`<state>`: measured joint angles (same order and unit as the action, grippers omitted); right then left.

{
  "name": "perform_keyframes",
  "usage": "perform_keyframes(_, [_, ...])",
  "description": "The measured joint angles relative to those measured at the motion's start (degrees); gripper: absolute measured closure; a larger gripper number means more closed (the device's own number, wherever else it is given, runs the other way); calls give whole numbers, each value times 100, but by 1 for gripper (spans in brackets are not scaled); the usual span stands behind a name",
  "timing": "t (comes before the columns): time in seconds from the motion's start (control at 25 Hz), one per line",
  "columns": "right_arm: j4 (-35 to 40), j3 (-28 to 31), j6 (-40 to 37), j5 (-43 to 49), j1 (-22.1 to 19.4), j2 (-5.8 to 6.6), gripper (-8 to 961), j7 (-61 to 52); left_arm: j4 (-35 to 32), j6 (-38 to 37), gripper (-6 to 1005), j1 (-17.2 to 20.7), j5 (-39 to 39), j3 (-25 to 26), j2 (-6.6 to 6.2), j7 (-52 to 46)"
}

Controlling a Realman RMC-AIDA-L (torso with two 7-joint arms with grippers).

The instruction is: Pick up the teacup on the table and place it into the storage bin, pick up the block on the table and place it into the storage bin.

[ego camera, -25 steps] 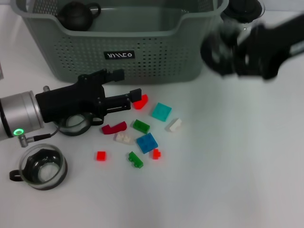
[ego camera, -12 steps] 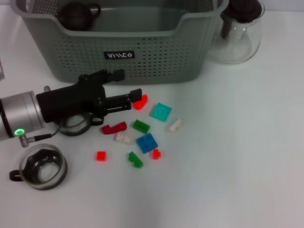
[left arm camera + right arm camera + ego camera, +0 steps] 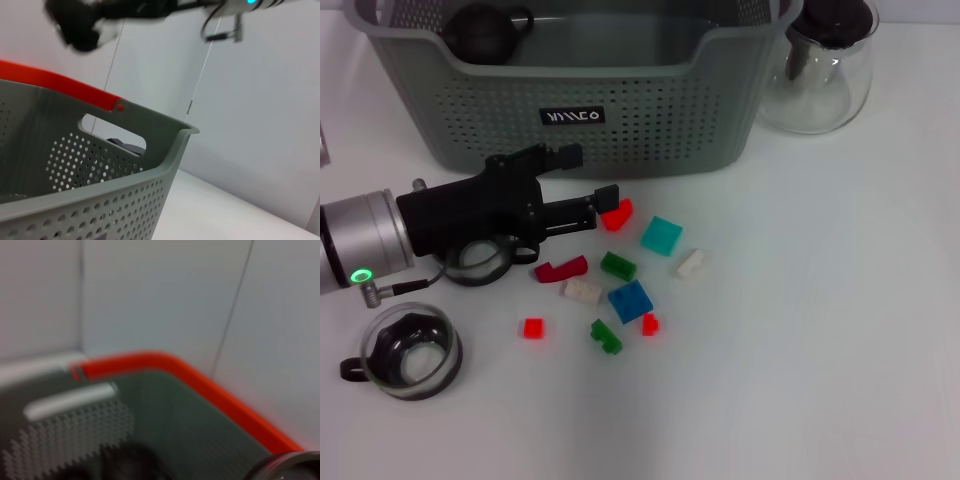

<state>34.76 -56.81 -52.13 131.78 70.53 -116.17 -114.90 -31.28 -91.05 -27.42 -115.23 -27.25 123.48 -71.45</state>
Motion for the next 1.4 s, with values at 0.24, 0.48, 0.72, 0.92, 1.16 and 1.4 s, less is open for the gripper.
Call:
perform_keyframes(0.24, [-673, -536, 1343, 676, 212, -349, 868, -2, 0, 7, 158, 0, 1, 0, 0, 0])
perform_keyframes(0.48, [-1026, -837, 1764, 728, 260, -411, 863, -2, 6, 9, 159, 3, 1, 0, 0, 0])
perform_keyframes(0.72, [-1183, -842, 1815, 682, 216, -438, 857, 34, 8, 9, 160, 19, 1, 1, 0, 5])
perform_keyframes(0.92, [-1271, -852, 1838, 674, 200, -452, 853, 28, 15, 9, 160, 19, 1, 0, 0, 7])
perform_keyframes(1.16, [-1328, -901, 1838, 673, 163, -464, 847, 6, 18, 9, 161, 21, 0, 0, 0, 16])
perform_keyframes(1.4, [-1337, -903, 1820, 673, 134, -467, 842, -4, 17, 9, 162, 25, -8, 0, 0, 17])
